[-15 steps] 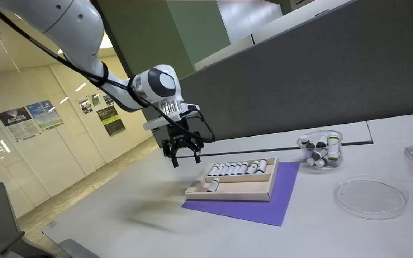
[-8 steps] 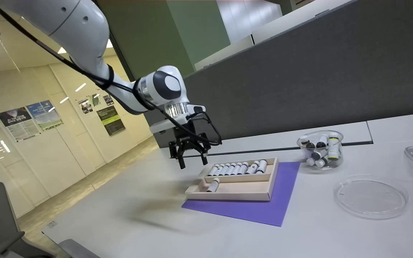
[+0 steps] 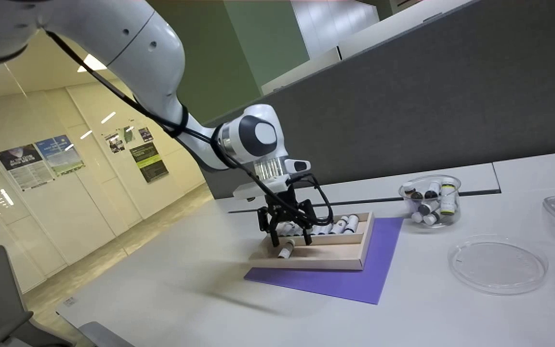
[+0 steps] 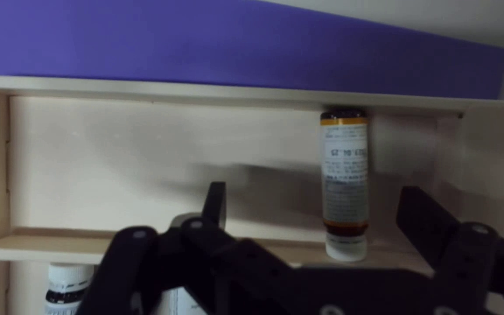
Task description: Take the object in the lower segment of the box and put it in the plastic container
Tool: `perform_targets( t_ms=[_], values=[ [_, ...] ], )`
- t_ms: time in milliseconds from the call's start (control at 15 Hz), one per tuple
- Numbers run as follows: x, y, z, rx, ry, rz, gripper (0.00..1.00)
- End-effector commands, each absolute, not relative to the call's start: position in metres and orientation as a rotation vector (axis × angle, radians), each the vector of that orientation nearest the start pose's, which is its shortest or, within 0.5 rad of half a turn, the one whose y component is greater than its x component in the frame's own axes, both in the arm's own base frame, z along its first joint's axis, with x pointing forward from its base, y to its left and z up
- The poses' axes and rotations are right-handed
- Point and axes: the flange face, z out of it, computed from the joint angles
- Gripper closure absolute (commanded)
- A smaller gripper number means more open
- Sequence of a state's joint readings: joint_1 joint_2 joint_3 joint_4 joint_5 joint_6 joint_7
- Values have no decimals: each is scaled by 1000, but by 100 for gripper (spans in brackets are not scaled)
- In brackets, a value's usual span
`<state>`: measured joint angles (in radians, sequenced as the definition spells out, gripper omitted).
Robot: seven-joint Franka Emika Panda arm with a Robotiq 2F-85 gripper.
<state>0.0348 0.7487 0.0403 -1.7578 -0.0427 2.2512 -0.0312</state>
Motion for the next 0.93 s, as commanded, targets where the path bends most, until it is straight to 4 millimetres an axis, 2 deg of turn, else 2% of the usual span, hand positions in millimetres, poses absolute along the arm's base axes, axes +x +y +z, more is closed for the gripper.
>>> perform_targets(
  t_ms=[0,67,133,400,667,733,867],
  values=[
    [630,45,108,-3109,-192,408,25],
    [630,47,104,-3108,-195,412,25],
    [629,48,103,-3109,-196,416,32],
    [632,50,114,-3108,-174,410,64],
    [627,33,129,-3051,-81,468,95],
    [623,26,131,-3023,-40,486,100],
    [614,3,143,-2968,81,492,95]
  ],
)
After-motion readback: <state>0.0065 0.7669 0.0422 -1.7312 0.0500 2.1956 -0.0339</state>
